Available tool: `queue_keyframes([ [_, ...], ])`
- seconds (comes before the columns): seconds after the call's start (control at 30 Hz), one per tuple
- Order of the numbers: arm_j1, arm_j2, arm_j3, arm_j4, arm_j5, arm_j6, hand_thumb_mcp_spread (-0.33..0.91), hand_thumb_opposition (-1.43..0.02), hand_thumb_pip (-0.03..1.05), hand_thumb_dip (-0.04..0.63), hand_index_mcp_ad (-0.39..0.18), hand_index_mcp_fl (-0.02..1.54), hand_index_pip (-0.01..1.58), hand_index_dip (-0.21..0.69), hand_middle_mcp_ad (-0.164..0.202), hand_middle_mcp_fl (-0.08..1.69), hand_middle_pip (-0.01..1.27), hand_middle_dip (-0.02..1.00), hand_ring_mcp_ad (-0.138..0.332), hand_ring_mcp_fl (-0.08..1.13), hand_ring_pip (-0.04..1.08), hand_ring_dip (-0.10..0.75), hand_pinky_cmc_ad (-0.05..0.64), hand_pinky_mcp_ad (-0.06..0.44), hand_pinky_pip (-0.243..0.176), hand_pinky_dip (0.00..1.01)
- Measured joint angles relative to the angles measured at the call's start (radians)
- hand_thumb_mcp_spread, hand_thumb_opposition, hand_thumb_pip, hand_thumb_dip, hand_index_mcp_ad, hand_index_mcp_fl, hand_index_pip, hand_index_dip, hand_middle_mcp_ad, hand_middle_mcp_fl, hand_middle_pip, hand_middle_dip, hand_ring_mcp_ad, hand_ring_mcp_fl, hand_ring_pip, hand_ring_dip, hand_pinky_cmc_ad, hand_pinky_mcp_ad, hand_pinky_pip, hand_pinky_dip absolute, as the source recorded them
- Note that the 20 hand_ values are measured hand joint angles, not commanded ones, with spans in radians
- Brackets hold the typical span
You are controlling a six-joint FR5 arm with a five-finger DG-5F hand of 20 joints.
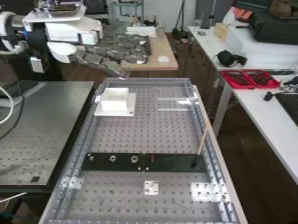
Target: Grab the smaller nut and place it in the white container
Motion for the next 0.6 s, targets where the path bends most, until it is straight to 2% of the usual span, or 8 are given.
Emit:
queue_keyframes([
  [0.17, -0.019, 0.031, -0.051, 0.024, -0.02, -0.008, 0.26, -0.71, 0.42, 0.052, -0.068, 0.07, 0.1, -0.049, 0.087, 0.06, 0.14, 0.16, 0.183, 0.0, 0.12, 0.037, 0.349, 0.304, -0.075, 0.45],
  [0.6, -0.064, 0.128, -0.149, 0.021, -0.029, -0.009, 0.27, -0.73, 0.44, 0.063, -0.068, 0.07, 0.1, -0.051, 0.087, 0.06, 0.14, 0.16, 0.183, 0.0, 0.12, 0.037, 0.36, 0.305, -0.075, 0.45],
])
